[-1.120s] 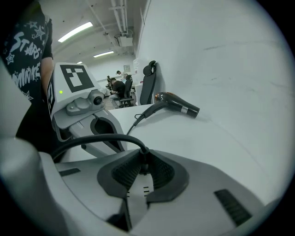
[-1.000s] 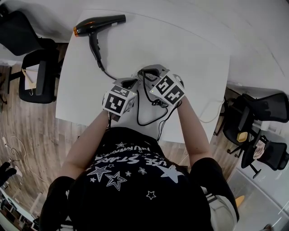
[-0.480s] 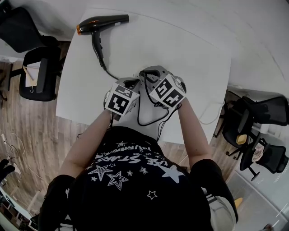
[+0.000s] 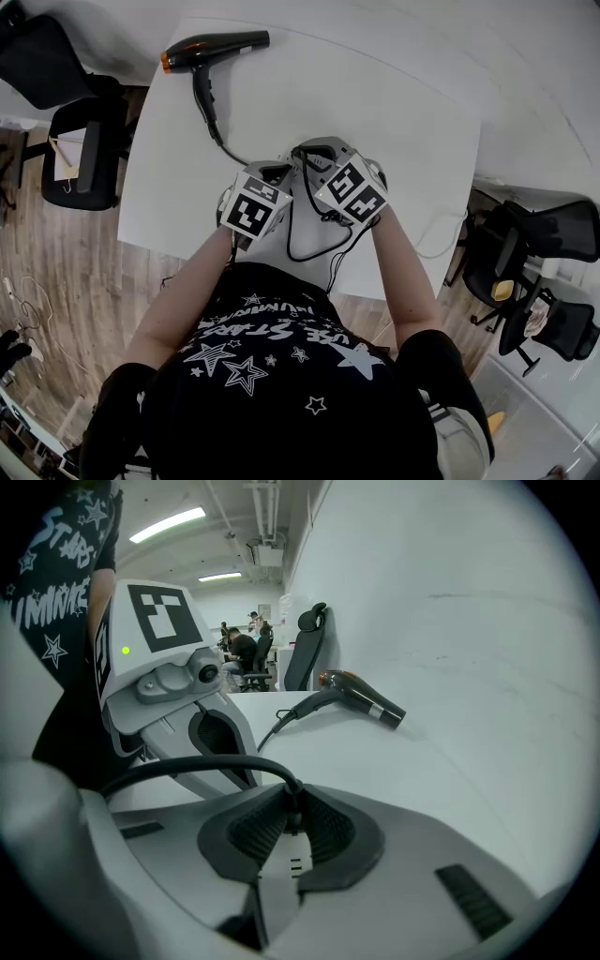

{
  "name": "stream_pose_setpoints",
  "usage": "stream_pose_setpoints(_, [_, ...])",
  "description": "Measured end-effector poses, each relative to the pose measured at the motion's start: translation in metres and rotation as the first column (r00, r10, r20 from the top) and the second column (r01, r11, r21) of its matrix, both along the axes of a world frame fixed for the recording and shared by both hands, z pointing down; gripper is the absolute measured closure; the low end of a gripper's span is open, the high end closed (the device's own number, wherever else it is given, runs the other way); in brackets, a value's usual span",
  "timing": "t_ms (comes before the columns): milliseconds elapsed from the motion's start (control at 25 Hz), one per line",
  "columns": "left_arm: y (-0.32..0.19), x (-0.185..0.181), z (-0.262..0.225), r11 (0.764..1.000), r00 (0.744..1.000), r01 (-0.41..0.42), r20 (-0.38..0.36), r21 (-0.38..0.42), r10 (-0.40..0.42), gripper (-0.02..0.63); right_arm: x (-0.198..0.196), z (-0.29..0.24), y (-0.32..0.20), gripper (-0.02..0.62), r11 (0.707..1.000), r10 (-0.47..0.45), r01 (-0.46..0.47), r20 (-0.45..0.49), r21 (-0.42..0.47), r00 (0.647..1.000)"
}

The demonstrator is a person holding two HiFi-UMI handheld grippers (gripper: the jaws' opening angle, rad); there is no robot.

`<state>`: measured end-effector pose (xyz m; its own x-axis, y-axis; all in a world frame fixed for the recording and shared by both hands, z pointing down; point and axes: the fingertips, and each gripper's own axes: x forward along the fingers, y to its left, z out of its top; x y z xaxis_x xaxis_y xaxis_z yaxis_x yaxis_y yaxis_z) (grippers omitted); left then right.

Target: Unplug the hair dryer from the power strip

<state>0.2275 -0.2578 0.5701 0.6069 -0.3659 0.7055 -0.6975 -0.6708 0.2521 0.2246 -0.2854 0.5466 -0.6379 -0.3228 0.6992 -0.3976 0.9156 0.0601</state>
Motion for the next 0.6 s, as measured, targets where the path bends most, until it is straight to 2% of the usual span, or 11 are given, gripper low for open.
stream_pose_setpoints(320, [-0.0009, 0.0003, 0.0011, 1.0, 1.0, -0.001, 0.002, -0.025, 0.001, 0.598, -0.0027, -0.0028, 0.0037, 0.537, 0.994, -0.046, 0.045, 0.012, 0.103, 0.999])
stream_pose_setpoints(600, [-0.0015, 0.0003, 0.0015, 1.0, 1.0, -0.005, 0.015, -0.025, 0.005, 0.598, -0.0031, -0.0026, 0.0052, 0.538, 0.988, -0.068, 0.064, 0.022, 0.138, 0.997])
